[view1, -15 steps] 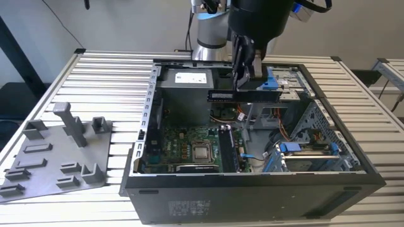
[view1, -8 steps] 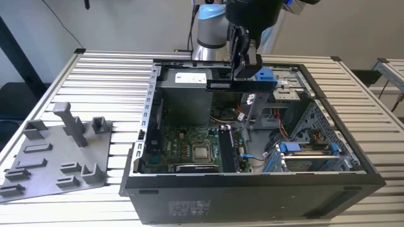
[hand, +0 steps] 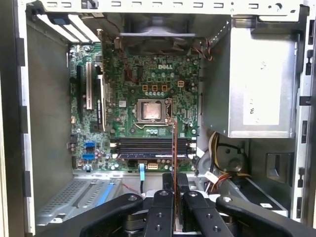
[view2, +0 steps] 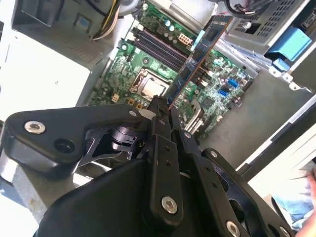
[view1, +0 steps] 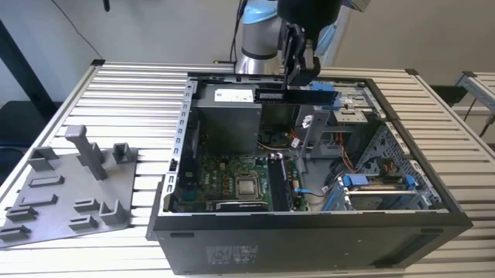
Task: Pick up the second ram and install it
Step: 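Pick up the second ram and move it above second insertion slot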
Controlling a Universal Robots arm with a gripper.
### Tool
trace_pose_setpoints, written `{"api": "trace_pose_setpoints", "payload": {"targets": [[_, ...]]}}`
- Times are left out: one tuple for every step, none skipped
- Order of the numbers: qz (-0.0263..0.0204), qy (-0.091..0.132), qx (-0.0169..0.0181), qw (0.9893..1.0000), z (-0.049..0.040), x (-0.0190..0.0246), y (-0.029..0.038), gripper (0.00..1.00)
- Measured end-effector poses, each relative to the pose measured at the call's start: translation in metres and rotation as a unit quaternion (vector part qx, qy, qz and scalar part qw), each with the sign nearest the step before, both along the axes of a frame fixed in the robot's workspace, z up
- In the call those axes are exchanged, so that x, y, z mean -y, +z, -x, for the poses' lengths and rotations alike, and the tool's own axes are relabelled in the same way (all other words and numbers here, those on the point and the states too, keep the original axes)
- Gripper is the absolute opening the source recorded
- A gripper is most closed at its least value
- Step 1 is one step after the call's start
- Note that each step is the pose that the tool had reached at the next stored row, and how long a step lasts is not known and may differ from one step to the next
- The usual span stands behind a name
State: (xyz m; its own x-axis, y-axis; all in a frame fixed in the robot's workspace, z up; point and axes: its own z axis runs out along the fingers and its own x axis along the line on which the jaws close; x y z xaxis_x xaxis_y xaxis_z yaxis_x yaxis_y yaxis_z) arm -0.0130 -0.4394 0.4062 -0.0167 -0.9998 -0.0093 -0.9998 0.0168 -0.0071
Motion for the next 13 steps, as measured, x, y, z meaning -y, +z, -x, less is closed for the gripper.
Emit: {"api": "trace_pose_setpoints", "payload": {"targets": [[0.0, 0.0, 0.0, 1.0, -0.0012, -0.0016, 0.0, 0.14], [0.0, 0.0, 0.0, 1.0, -0.0025, -0.0028, -0.0001, 0.14], [-0.0001, 0.0, 0.0, 1.0, -0.0038, -0.0039, -0.0001, 0.14], [0.0, 0.0, 0.0, 1.0, -0.0047, -0.0045, -0.0001, 0.14], [0.0, 0.0, 0.0, 1.0, -0.0054, -0.0049, -0.0001, 0.14], [0.0, 0.0, 0.0, 1.0, -0.0058, -0.0052, -0.0001, 0.14], [-0.0001, 0.0, 0.0, 1.0, -0.006, -0.0057, -0.0002, 0.14], [0.0, 0.0, 0.0, 1.0, -0.006, -0.0064, -0.0001, 0.14], [0.0, 0.0, 0.0, 1.0, -0.006, -0.0073, -0.0001, 0.14], [0.0, 0.0, 0.0, 1.0, -0.0061, -0.008, -0.0001, 0.14], [0.0, 0.0, 0.0, 1.0, -0.0061, -0.0083, -0.0002, 0.14], [0.0, 0.0, 0.0, 1.0, -0.0061, -0.0084, -0.0001, 0.14], [0.0, 0.0, 0.0, 1.0, -0.0061, -0.0083, -0.0001, 0.14]]}}
